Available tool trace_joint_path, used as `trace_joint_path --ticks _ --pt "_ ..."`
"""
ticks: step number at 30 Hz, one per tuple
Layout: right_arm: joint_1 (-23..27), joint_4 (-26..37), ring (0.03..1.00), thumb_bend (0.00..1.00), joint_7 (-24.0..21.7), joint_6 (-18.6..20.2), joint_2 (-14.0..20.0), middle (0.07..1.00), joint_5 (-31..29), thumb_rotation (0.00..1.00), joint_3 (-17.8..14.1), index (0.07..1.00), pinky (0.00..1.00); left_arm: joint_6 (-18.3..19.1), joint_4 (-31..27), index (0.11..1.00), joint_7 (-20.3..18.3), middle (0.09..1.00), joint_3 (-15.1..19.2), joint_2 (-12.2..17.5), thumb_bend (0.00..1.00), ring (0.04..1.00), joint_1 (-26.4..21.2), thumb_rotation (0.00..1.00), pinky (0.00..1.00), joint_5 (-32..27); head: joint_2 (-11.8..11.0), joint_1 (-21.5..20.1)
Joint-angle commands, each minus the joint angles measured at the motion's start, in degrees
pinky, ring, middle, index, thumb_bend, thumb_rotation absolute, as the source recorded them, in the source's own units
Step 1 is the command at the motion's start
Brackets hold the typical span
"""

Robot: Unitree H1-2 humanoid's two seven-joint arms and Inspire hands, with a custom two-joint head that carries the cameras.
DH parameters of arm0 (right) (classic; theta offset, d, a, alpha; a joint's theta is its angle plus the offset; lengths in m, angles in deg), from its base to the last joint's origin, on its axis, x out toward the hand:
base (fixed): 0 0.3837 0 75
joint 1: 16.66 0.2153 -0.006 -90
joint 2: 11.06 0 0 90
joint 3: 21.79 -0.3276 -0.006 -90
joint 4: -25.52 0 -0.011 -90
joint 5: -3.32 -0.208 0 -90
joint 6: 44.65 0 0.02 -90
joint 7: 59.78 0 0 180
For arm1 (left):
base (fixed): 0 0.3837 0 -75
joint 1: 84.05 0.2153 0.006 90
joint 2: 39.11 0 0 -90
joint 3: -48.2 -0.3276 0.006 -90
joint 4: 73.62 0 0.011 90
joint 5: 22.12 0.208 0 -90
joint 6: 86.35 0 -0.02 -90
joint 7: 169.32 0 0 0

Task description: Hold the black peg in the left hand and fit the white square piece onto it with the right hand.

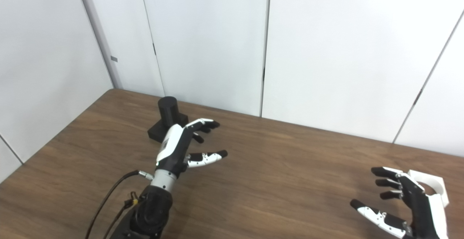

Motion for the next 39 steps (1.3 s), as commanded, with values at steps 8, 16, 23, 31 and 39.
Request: trace_joint_path --ticks 8,16,23,31,39 --pt "1.99 1.98 0.618 0.60 0.77 -2.48 0.84 0.672 1.42 0.00 -0.17 0.643 0.49 -0.47 0.54 0.762 8.46 0.813 3.56 2.37 0.81 0.794 -4.51 0.22 0.62 3.37 0.20 0.28" --pt "1.96 2.00 0.608 0.61 0.42 -2.76 0.89 0.660 1.01 0.00 -0.24 0.637 0.48 0.70 2.85 0.790 10.96 0.840 4.94 6.59 0.79 0.841 -7.31 0.25 0.72 5.91 0.42 0.57" --pt "1.96 2.70 0.617 0.60 -0.02 -1.16 0.62 0.669 1.13 0.00 -0.17 0.642 0.49 1.46 4.77 0.798 11.83 0.856 5.24 10.06 0.83 0.850 -9.67 0.27 0.71 6.92 0.60 0.69" --pt "2.02 2.39 0.613 0.60 0.03 -1.64 0.64 0.669 0.93 0.00 -0.17 0.642 0.49 9.37 3.92 0.865 10.59 0.952 4.31 11.62 0.93 0.948 -10.83 0.34 0.80 11.26 0.48 0.83" --pt "1.89 3.28 0.613 0.59 -0.19 -0.64 0.43 0.670 1.05 0.00 -0.08 0.644 0.49 22.13 2.19 0.926 5.31 1.000 3.02 12.25 1.00 1.000 -12.02 0.49 0.97 15.48 0.67 0.79"
